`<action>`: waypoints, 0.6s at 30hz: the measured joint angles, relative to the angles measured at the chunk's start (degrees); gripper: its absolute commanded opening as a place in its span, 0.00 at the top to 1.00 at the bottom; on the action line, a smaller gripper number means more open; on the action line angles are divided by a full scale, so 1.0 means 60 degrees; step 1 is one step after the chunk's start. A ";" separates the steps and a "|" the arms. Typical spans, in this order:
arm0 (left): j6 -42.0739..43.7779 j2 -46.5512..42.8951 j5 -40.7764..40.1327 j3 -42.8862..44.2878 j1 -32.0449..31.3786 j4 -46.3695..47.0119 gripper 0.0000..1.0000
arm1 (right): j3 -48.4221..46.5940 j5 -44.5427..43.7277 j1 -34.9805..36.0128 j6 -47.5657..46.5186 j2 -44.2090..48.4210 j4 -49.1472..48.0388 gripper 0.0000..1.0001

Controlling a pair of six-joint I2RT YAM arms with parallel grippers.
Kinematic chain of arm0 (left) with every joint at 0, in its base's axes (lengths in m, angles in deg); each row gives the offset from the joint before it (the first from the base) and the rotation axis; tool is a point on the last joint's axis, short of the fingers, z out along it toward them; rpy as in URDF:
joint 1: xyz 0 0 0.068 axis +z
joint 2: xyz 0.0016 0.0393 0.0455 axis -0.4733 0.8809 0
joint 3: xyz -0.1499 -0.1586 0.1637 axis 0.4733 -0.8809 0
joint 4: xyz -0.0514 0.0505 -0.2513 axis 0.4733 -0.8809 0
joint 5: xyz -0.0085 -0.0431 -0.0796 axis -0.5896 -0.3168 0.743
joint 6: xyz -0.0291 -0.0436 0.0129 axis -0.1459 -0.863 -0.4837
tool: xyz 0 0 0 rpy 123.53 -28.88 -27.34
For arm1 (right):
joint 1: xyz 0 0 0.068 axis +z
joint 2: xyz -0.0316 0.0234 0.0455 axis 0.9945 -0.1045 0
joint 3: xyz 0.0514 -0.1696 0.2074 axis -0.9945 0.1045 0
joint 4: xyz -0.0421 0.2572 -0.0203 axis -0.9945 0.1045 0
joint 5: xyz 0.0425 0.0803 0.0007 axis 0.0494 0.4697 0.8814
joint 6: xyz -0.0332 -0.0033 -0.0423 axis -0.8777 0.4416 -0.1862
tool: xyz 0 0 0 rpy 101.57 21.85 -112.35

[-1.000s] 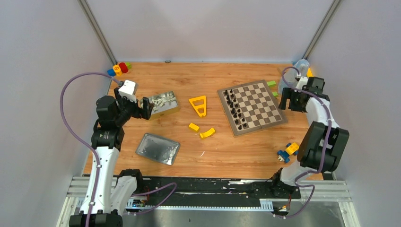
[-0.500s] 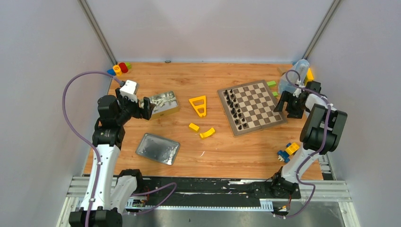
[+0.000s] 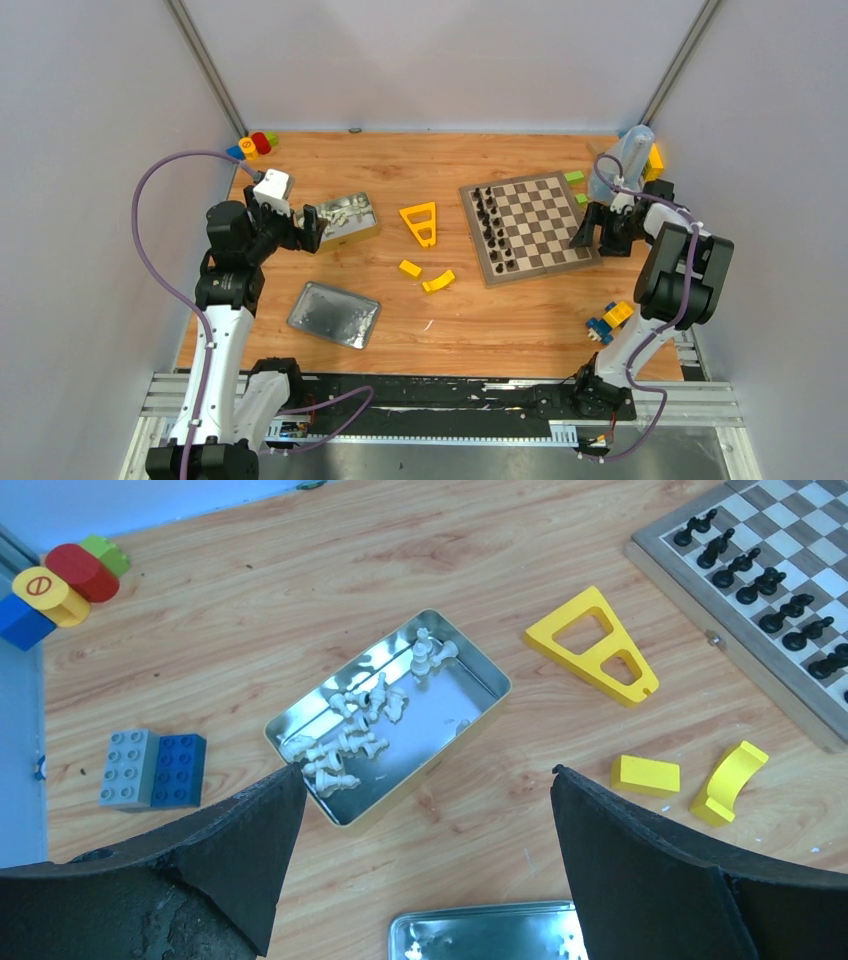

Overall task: Set up the chess pieces on the board
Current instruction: Adjust the chessboard at the center of the board.

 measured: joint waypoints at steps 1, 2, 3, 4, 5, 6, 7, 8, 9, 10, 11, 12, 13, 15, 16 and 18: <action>0.0011 0.0000 -0.0004 -0.0007 0.0000 0.0022 0.00 | 0.0098 0.0069 0.0036 -0.0142 0.0073 0.0062 0.19; 0.0015 0.0000 -0.0004 -0.0011 0.0000 0.0022 0.00 | 0.0262 0.0135 0.0098 -0.0328 0.0197 0.0120 0.19; 0.0018 0.0000 -0.0007 -0.0015 0.0000 0.0022 0.00 | 0.0401 0.0197 0.0157 -0.0477 0.0306 0.0186 0.19; 0.0018 0.0000 -0.0007 -0.0018 0.0000 0.0025 0.00 | 0.0576 0.0280 0.0240 -0.0685 0.0437 0.0270 0.19; 0.0018 0.0000 -0.0011 -0.0025 0.0000 0.0033 0.00 | 0.0750 0.0375 0.0342 -0.0900 0.0568 0.0379 0.19; 0.0018 0.0000 -0.0018 -0.0047 0.0000 0.0066 0.00 | 0.0871 0.0448 0.0430 -0.1067 0.0670 0.0466 0.19; 0.0018 0.0000 -0.0033 -0.0062 0.0000 0.0073 0.00 | 0.1027 0.0532 0.0535 -0.1293 0.0783 0.0517 0.19; 0.0022 0.0000 -0.0040 -0.0073 0.0000 0.0080 0.00 | 0.1195 0.0608 0.0645 -0.1501 0.0911 0.0550 0.19; 0.0022 0.0000 -0.0044 -0.0080 0.0000 0.0080 0.00 | 0.1417 0.0707 0.0783 -0.1789 0.1086 0.0565 0.19; 0.0022 0.0000 -0.0047 -0.0087 0.0000 0.0091 0.00 | 0.1588 0.0780 0.0889 -0.1985 0.1220 0.0605 0.18; 0.0029 0.0000 -0.0055 -0.0098 0.0000 0.0109 0.00 | 0.1814 0.0903 0.1020 -0.2255 0.1395 0.0623 0.18; 0.0040 0.0000 -0.0066 -0.0113 0.0000 0.0109 0.00 | 0.1989 0.1009 0.1140 -0.2463 0.1537 0.0678 0.18; 0.0051 0.0000 -0.0080 -0.0124 0.0000 0.0109 0.00 | 0.2153 0.1111 0.1260 -0.2656 0.1672 0.0739 0.18; 0.0062 0.0004 -0.0120 -0.0138 0.0000 0.0120 0.00 | 0.2495 0.1293 0.1570 -0.3071 0.1960 0.0827 0.18; 0.0069 0.0004 -0.0142 -0.0138 0.0000 0.0131 0.00 | 0.2645 0.1366 0.1752 -0.3260 0.2091 0.0878 0.18; 0.0087 0.0004 -0.0164 -0.0138 0.0000 0.0149 0.00 | 0.2903 0.1490 0.2164 -0.3606 0.2335 0.1035 0.17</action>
